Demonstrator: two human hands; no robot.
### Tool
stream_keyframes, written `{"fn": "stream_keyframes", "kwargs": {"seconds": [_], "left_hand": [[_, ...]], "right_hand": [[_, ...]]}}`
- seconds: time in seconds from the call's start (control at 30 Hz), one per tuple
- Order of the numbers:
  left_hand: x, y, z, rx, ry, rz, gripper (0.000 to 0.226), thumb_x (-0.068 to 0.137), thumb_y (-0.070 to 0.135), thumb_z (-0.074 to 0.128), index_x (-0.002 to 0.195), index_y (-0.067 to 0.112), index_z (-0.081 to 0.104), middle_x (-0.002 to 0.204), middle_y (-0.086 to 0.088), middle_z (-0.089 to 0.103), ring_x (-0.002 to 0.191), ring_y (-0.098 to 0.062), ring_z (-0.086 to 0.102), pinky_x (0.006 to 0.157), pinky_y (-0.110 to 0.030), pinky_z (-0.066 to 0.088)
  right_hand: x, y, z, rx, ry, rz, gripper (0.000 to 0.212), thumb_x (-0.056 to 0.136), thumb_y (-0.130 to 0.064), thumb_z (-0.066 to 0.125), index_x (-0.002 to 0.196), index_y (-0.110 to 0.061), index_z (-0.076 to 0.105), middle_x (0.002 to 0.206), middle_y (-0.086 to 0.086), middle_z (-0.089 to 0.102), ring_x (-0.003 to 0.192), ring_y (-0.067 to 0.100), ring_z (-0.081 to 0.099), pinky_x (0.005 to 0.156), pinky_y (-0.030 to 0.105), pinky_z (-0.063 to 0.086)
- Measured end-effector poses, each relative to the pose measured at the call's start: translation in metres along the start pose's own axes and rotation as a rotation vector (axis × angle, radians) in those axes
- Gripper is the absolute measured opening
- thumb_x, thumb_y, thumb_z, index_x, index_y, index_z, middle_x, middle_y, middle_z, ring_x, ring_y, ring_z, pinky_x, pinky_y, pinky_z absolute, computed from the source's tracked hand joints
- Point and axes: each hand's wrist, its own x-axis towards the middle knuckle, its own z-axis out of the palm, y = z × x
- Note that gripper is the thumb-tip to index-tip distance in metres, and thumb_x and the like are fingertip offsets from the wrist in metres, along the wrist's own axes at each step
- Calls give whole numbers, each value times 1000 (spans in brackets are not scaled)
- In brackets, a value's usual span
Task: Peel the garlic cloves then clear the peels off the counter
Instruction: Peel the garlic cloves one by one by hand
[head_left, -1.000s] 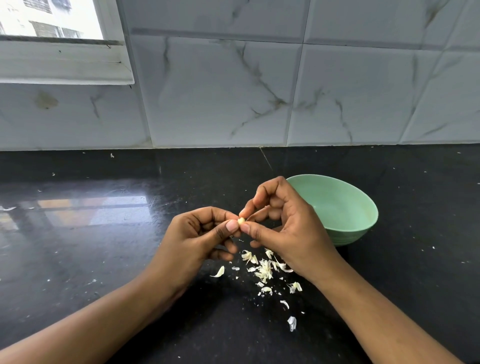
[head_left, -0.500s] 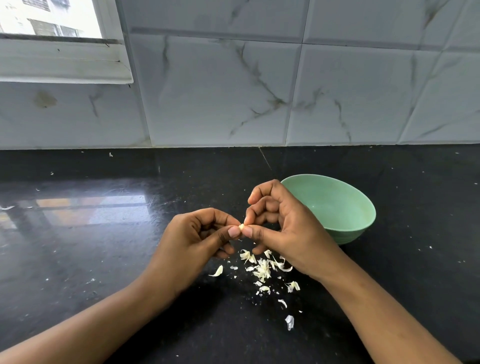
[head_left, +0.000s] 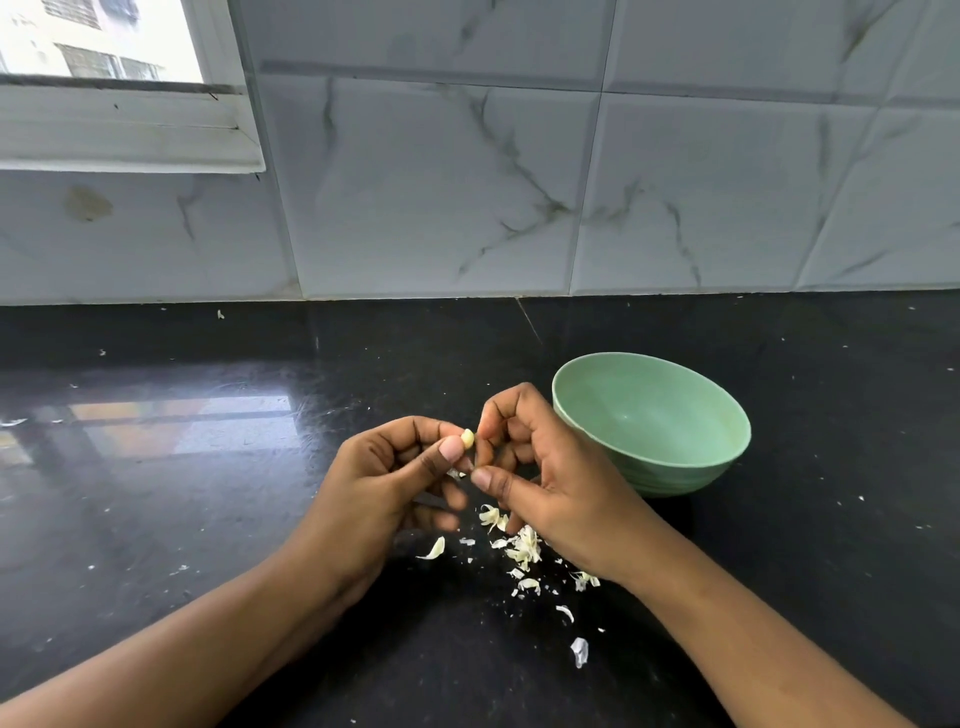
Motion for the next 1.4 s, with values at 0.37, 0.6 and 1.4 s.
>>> {"fn": "stream_keyframes", "kwargs": {"seconds": [0.37,0.6,1.4], "left_hand": [[2,1,-2,-79,-18,-100,20,73,23,62,83,7,64,74,-3,65,48,-8,56,36,-18,45],[2,-1,-3,-92,-37,-130,19,76,24,59,83,7,65,72,-4,64,46,-9,55,33,-18,43],[2,-6,-4,-23,-104,-115,16,76,28,61,74,12,65,73,-4,63,46,-11,55,34,-17,39]], "right_hand": [[0,-4,-9,-97,123,28,23,80,2,66,85,-19,57,82,-1,68,77,11,69,69,38,58],[-2,-6,-10,-33,121,80,15,94,-7,55,95,-17,66,88,-1,74,80,5,70,67,30,59],[0,-2,-4,-88,176,-3,7,82,-10,72,83,-17,70,70,-7,70,66,10,68,62,30,58]]}}
